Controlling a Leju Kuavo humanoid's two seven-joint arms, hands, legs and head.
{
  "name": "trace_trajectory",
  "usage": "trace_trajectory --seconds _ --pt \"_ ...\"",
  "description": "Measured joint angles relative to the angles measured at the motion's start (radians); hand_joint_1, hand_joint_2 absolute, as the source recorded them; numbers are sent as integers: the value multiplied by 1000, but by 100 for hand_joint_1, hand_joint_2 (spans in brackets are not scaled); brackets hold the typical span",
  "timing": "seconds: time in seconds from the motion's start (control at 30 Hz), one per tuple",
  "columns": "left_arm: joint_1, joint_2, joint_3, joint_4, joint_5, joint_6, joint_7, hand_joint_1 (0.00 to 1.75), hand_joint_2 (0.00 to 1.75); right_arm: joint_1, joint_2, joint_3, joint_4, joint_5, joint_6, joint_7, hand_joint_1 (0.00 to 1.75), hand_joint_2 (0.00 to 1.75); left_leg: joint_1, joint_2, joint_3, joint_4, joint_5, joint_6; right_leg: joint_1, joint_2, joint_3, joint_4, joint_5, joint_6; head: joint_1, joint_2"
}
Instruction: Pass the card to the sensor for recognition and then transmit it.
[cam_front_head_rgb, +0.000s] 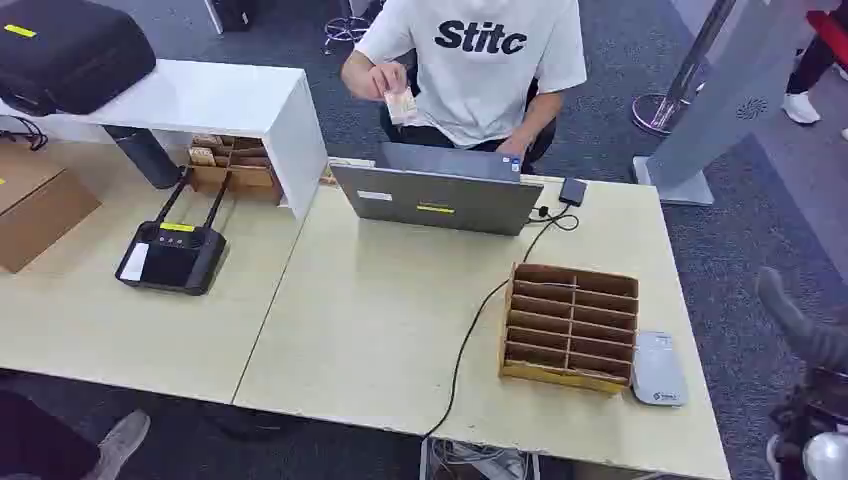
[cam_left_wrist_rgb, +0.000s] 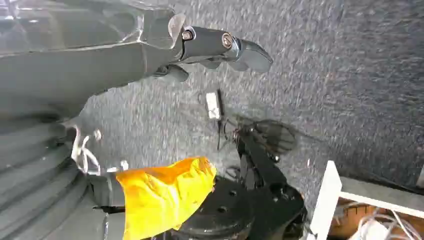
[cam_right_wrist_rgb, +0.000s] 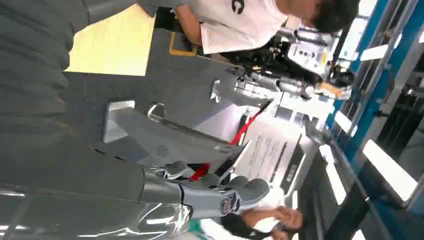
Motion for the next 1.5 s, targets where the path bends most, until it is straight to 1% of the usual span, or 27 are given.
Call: trace_trajectory --seconds 0.1,0.23,0.37,0.57,0.77,0.9,1.0,1.17,1.27,1.5 --pt "-6 6 -5 2 -55 -6 -26 0 175 -24 -24 60 -1 69 0 6 0 175 0 0 0 0 0 0 0 0 0 0 0 0 0 0" --pt "-17 12 -27 2 -124 -8 -88 0 175 -73 -45 134 2 150 6 21 0 175 0 0 0 0 1 -1 0 0 0 0 0 0 0 0" --pt "-27 26 -71 -5 -169 -8 -137 0 175 -142 -56 209 21 219 17 41 0 175 0 0 0 0 1 -1 0 0 0 0 1 -1 0 0" --pt "-27 61 -166 -58 -185 22 -168 0 175 -248 -63 307 77 307 29 77 0 175 0 0 0 0 3 -1 1 0 0 1 2 -2 0 0" --pt "-19 99 -260 -117 -158 73 -173 0 175 -340 -64 382 144 376 46 111 0 175 0 -1 0 0 3 -2 1 -1 0 1 2 -2 0 0" --pt "-9 134 -333 -162 -126 119 -173 0 175 -417 -64 442 205 425 59 135 0 175 0 -1 0 0 4 -2 1 -1 0 1 3 -3 0 0" --pt "-5 159 -384 -177 -101 150 -173 0 175 -479 -64 487 256 463 68 153 0 175 0 -1 -1 0 4 -2 1 -1 0 1 3 -3 0 0" --pt "-1 197 -447 -176 -54 189 -172 0 175 -584 -63 559 353 532 70 185 0 175 0 -2 -1 0 5 -2 1 -1 0 2 3 -3 0 0" --pt "-1 214 -470 -163 -24 205 -172 0 175 -635 -58 595 407 573 67 202 0 175 0 -2 -1 0 5 -2 1 -1 -1 2 3 -3 0 0" --pt "-3 257 -497 -81 37 234 -172 0 175 -757 -34 674 554 666 46 251 0 175 1 -2 -1 0 5 -2 1 -1 -1 2 3 -3 0 0"
